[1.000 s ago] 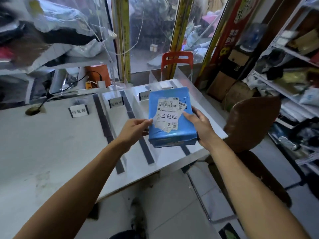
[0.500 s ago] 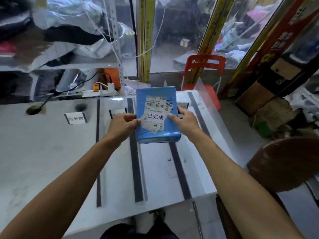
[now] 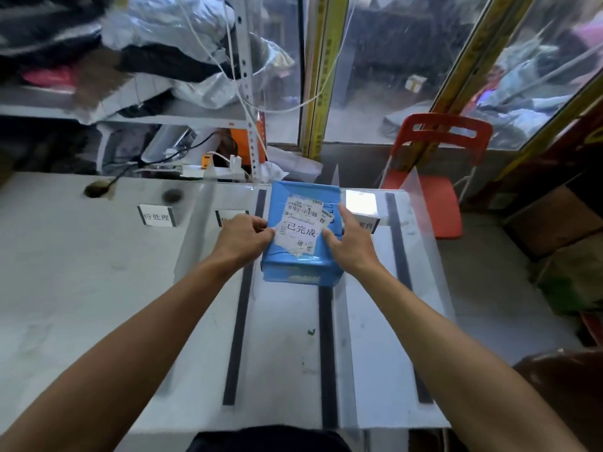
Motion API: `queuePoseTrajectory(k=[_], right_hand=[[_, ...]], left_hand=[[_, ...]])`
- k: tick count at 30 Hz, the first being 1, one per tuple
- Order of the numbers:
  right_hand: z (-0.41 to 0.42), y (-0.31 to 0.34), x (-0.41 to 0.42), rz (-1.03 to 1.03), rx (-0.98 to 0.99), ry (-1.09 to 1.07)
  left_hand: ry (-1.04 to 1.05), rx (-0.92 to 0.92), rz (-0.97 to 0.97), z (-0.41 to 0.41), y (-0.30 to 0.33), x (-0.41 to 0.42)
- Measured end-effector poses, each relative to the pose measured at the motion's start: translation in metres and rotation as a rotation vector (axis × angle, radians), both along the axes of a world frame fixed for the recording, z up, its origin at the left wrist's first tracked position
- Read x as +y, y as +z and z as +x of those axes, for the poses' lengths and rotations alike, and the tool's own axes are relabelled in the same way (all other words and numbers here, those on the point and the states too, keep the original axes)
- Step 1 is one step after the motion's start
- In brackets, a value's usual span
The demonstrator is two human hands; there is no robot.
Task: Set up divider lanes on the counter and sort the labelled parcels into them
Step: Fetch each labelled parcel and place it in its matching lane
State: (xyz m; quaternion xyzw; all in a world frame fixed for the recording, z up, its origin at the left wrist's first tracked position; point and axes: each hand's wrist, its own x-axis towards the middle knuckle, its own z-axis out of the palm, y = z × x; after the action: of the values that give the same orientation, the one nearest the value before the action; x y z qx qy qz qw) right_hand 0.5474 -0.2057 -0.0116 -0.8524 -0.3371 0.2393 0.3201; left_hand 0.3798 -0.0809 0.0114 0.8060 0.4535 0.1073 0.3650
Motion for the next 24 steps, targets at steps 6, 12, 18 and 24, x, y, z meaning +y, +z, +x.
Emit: queuePoseTrajectory(k=[6, 12, 18, 24], right_hand=[[0.002, -0.005, 0.000, -0.086, -0.137, 0.050], [0.005, -0.013, -0.003, -0.127, -0.187, 0.089], [-0.003, -0.014, -0.005, -0.197, -0.357, 0.206], [-0.018, -0.020, -0.010, -0.305, -0.441, 0.379]], left_hand=[[-0.037, 0.093, 0.031, 0.005, -0.012, -0.003], [-0.059, 0.186, 0.063, 0.010, -0.021, -0.007], [-0.094, 0.242, 0.149, 0.009, -0.035, -0.013], [-0.167, 0.296, 0.227, 0.005, -0.042, -0.022]])
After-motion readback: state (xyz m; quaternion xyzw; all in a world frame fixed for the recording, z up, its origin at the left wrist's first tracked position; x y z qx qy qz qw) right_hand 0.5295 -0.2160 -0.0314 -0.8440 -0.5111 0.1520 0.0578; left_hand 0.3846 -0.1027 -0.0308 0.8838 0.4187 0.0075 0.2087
